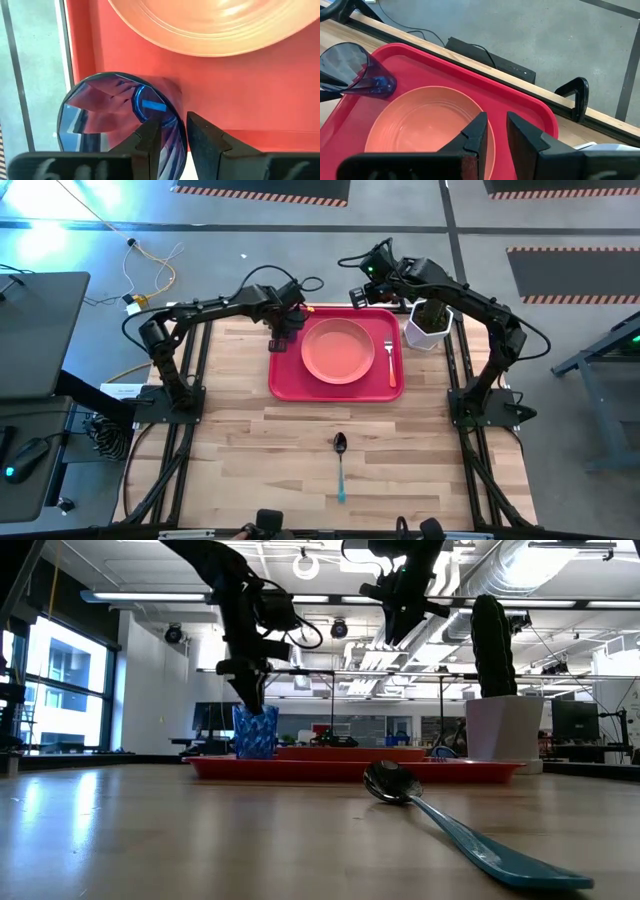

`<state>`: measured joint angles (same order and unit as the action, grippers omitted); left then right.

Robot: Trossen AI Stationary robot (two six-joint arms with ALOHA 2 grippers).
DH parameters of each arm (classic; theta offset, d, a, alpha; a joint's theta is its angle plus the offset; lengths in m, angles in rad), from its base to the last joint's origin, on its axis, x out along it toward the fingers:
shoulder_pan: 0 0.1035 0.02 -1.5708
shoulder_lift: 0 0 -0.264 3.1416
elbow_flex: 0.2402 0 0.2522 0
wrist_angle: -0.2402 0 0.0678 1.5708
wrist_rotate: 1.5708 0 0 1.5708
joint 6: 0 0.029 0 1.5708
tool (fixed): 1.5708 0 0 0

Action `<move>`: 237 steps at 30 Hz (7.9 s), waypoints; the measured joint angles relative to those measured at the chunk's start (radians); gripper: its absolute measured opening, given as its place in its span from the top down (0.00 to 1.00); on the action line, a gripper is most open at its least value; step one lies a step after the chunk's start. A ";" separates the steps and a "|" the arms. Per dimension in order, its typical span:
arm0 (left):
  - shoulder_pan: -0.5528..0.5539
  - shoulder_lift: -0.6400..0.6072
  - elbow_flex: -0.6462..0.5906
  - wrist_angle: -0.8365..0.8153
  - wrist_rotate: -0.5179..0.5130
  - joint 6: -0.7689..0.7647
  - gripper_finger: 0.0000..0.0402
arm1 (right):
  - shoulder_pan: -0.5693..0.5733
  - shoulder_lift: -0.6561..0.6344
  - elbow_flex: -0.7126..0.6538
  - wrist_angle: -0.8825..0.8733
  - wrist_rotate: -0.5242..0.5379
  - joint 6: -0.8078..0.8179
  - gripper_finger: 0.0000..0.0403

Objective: Pick and place plate/cup/fork/spoon on tray
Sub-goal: Put the blue cup on the top left of the orange plate, then put the blue spoon on the left side of the white orange fork

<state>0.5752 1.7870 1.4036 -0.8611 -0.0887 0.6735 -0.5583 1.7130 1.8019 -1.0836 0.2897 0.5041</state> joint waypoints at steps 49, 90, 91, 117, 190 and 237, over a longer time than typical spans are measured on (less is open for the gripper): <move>-0.007 -0.001 0.001 0.062 0.045 -0.087 0.83 | 0.000 0.000 0.000 0.000 0.000 0.001 0.84; -0.010 -0.396 0.001 -0.036 0.033 -0.477 0.66 | 0.060 0.000 0.000 -0.098 -0.298 0.056 0.84; -0.010 -0.409 0.001 -0.035 0.033 -0.482 0.66 | 0.070 0.000 0.000 -0.118 -0.317 0.071 0.84; -0.010 -0.471 0.001 -0.168 0.108 -0.357 0.66 | 0.603 0.001 0.000 -0.240 -0.211 0.801 0.84; -0.009 -0.471 0.000 -0.167 0.138 -0.331 0.66 | 0.986 0.569 0.000 0.067 -0.251 1.378 0.73; -0.010 -0.471 0.000 -0.167 0.138 -0.331 0.66 | 0.886 0.314 -0.001 -0.269 0.030 1.166 1.00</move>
<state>0.5656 1.3164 1.4040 -1.0283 0.0497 0.3429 0.3277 2.0268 1.8011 -1.3530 0.3192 1.6704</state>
